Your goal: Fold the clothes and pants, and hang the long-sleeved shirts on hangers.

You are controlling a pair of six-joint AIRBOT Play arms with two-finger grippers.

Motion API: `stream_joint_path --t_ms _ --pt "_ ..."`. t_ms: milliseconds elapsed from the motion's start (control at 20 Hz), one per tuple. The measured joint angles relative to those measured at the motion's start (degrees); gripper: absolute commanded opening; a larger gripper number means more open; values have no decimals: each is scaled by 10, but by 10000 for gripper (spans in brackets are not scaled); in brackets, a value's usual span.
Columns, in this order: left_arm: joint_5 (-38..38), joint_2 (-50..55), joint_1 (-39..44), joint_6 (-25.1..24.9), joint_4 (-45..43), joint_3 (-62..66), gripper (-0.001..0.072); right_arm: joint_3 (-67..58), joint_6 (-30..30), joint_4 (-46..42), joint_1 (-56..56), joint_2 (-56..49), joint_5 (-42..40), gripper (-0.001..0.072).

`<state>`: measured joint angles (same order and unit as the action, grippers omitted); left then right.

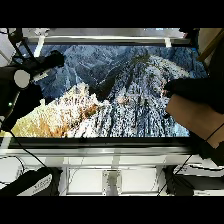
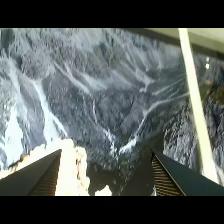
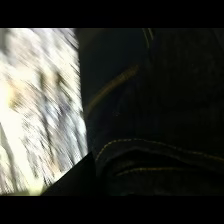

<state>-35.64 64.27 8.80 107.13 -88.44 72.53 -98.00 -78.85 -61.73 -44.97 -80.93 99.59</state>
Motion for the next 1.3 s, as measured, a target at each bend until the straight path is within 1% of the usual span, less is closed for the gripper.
stream_joint_path --t_ms 150,200,250,300,350,400,450,550,650,700,750,800,850,900,1000,1100,1200,1300 --pt "-34 0 1 0 0 0 602 129 4 -73 -5 16 -22 12" --pt "-42 0 1 0 0 0 602 167 1 -100 -7 19 -37 27" --pt "-50 0 1 0 0 0 602 195 -5 -120 -9 21 -48 129" --pt "-56 0 1 0 0 0 602 216 -14 -135 -12 23 -57 389" --pt "-60 0 1 0 0 0 602 225 -21 -153 -16 24 -58 592" --pt "-63 0 1 0 0 0 602 224 -28 -165 -21 24 -56 621" --pt "-65 0 1 0 0 0 602 211 -33 -171 -23 25 -47 622" --pt "-69 0 2 0 0 0 602 153 -41 -179 -28 26 -7 622" --pt "-73 0 2 0 0 0 601 65 -52 -179 -30 31 20 621" --pt "-76 0 2 0 0 0 602 15 -57 -166 -29 35 31 620" --pt "-81 -1 2 0 0 0 602 -28 -60 -147 -27 38 39 574" --pt "-86 -2 2 0 0 0 602 -67 -64 -119 -22 42 40 360" --pt "-93 -2 2 0 0 0 602 -96 -68 -81 -13 47 39 77" --pt "-97 -3 2 0 0 0 602 -115 -68 -38 3 52 36 18" --pt "-108 -4 2 0 0 0 602 -140 -60 38 53 57 32 13" --pt "-121 -5 2 0 1 0 602 -153 -40 71 121 59 26 13" --pt "-139 -5 2 0 2 0 602 -160 -25 69 191 58 14 13" --pt "-151 -4 2 0 2 0 602 -163 -17 41 249 54 6 13"
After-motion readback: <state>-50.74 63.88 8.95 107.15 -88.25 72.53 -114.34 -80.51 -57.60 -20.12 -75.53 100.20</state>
